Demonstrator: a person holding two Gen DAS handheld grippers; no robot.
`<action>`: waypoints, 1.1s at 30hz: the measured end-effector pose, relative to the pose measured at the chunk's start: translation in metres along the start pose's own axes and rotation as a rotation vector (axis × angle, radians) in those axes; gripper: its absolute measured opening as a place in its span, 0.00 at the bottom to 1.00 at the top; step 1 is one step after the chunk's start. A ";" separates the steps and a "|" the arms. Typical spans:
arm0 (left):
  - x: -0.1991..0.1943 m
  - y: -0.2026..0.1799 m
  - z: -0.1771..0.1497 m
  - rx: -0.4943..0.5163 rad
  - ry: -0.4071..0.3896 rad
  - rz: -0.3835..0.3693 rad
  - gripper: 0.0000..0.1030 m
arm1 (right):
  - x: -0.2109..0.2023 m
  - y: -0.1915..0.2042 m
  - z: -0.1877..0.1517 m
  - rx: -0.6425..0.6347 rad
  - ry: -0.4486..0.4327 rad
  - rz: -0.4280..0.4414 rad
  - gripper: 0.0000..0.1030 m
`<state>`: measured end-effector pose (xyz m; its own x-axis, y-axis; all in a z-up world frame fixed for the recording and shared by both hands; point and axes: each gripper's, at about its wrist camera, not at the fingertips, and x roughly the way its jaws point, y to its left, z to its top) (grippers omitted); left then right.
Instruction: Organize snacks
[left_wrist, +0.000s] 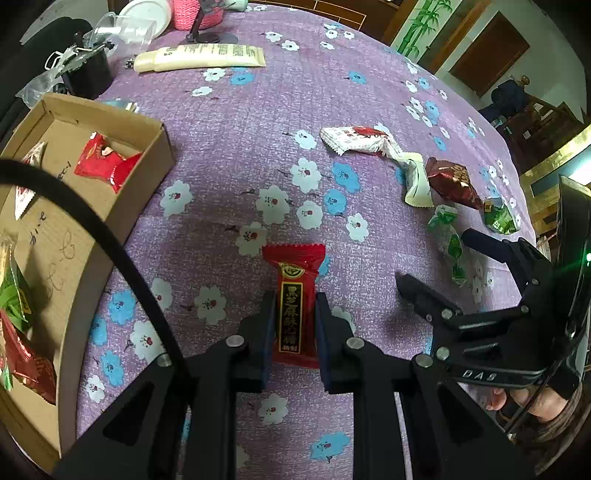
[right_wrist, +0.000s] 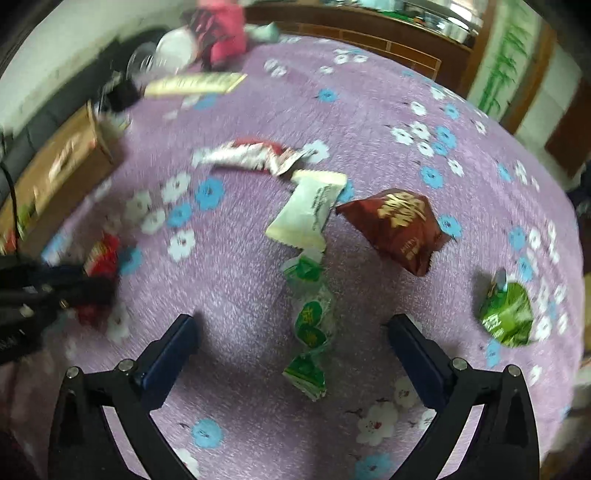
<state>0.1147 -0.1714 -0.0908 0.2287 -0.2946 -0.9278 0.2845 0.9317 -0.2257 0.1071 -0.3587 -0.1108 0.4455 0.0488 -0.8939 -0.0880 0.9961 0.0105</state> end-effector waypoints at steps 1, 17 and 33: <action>0.000 0.000 0.000 0.000 0.000 -0.001 0.21 | -0.001 -0.002 -0.001 0.009 -0.012 0.004 0.97; -0.003 -0.005 -0.008 0.025 -0.042 0.025 0.21 | -0.021 -0.011 -0.016 0.083 -0.022 -0.033 0.18; -0.016 -0.013 -0.059 0.127 -0.098 0.079 0.21 | -0.060 0.006 -0.101 0.236 -0.048 -0.001 0.18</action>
<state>0.0527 -0.1662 -0.0907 0.3432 -0.2469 -0.9062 0.3757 0.9204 -0.1084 -0.0108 -0.3627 -0.1022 0.4882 0.0451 -0.8716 0.1212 0.9855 0.1189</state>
